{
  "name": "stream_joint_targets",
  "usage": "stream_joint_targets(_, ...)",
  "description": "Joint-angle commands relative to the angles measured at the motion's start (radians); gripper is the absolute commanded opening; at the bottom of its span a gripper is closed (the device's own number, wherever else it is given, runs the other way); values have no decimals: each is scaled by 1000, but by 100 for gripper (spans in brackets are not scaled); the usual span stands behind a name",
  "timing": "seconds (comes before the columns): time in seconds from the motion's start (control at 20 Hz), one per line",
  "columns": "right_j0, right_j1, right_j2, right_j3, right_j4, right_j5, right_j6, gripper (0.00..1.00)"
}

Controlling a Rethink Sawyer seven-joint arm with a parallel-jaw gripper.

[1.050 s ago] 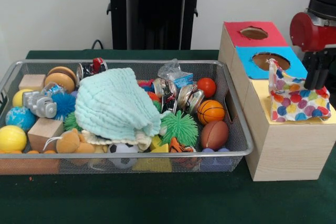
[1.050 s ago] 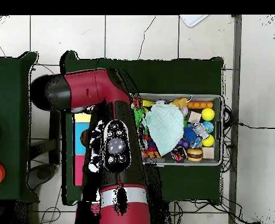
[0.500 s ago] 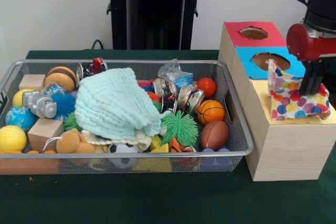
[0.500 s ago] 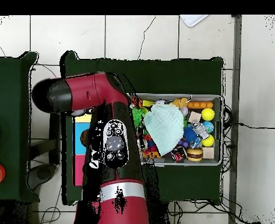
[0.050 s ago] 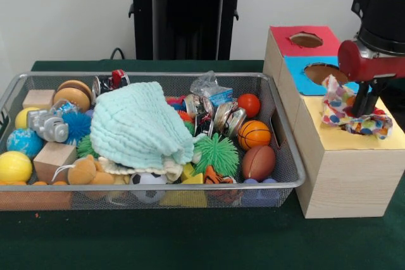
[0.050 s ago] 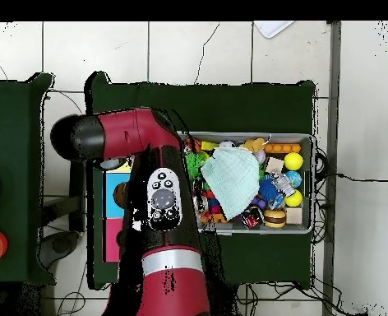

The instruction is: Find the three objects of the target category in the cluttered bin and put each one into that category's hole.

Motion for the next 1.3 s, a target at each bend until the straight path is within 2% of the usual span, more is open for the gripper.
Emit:
stream_joint_targets(0.05, -19, 81, 47, 83, 23, 122, 90, 0)
stream_joint_targets(0.25, -29, 143, 62, 45, 24, 63, 80, 0)
stream_joint_targets(0.35, -38, 198, 77, 6, 18, -15, 67, 0)
stream_joint_targets(0.5, -44, 326, 94, -121, -8, -154, 50, 0)
stream_joint_targets(0.55, -35, 361, 83, -164, -15, -183, 70, 0)
stream_joint_targets(0.7, -32, 397, 81, -202, -21, -224, 71, 0)
stream_joint_targets(0.8, -28, 349, 71, -151, -5, -187, 79, 0)
stream_joint_targets(0.9, -27, 255, 69, -61, 12, -134, 84, 0)
stream_joint_targets(1.1, -11, -10, 53, 104, 68, 64, 78, 0)
stream_joint_targets(1.2, -7, -98, 48, 121, 89, 172, 64, 0)
stream_joint_targets(1.3, 0, -143, 35, 97, 86, 252, 60, 0)
